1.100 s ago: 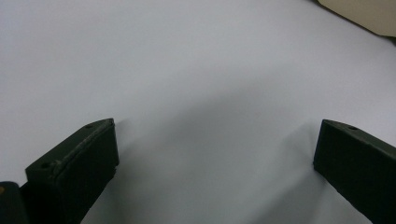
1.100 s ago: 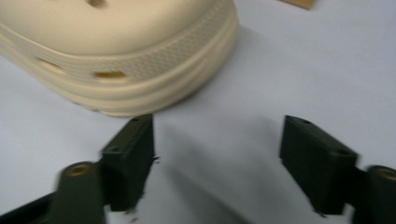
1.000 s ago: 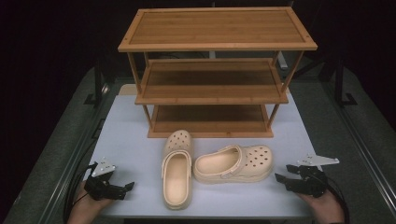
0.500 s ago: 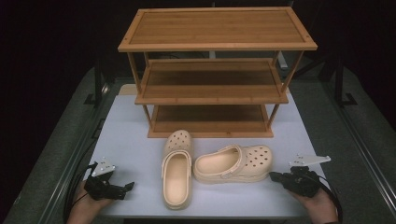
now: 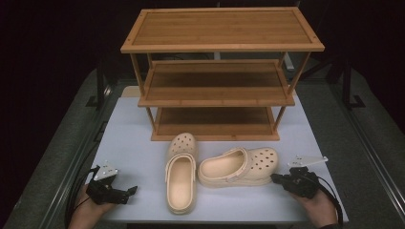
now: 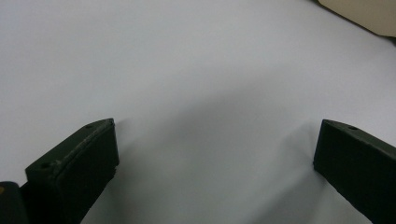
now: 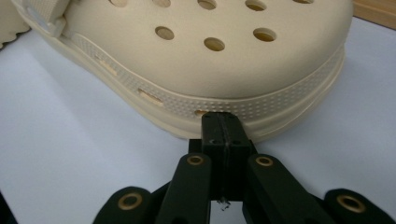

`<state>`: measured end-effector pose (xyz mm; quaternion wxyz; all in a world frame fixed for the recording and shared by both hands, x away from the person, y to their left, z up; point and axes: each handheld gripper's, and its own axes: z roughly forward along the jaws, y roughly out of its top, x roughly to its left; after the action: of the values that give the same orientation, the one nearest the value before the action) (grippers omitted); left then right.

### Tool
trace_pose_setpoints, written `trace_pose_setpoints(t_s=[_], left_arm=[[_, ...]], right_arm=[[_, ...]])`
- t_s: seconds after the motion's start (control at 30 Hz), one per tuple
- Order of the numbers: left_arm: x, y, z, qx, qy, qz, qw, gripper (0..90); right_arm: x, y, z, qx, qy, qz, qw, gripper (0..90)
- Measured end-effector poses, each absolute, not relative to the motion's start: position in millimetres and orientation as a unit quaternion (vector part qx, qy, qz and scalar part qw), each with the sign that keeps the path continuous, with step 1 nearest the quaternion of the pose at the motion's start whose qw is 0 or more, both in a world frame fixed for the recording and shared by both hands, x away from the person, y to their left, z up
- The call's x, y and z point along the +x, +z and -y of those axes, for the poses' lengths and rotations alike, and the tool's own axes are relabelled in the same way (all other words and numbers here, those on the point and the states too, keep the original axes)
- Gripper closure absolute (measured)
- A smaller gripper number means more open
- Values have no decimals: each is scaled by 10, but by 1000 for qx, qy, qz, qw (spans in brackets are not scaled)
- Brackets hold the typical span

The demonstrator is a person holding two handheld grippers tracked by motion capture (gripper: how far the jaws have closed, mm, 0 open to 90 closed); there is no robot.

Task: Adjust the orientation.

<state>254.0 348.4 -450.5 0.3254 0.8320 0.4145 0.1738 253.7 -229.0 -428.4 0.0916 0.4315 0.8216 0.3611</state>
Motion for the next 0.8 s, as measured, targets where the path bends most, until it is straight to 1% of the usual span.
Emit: trace_pose_setpoints(t_s=[0.37,0.67,0.8], left_arm=[[2541,-4507,-3482,831,174,-415,326,0],[2542,-4505,-3483,832,173,-415,326,0],[2543,-4505,-3482,832,173,-415,326,0]], right_arm=[[2749,-4274,2295,443,351,-819,102,898],[3009,-4267,2273,451,340,-817,116,898],[3060,-4259,2290,449,341,-819,109,898]])
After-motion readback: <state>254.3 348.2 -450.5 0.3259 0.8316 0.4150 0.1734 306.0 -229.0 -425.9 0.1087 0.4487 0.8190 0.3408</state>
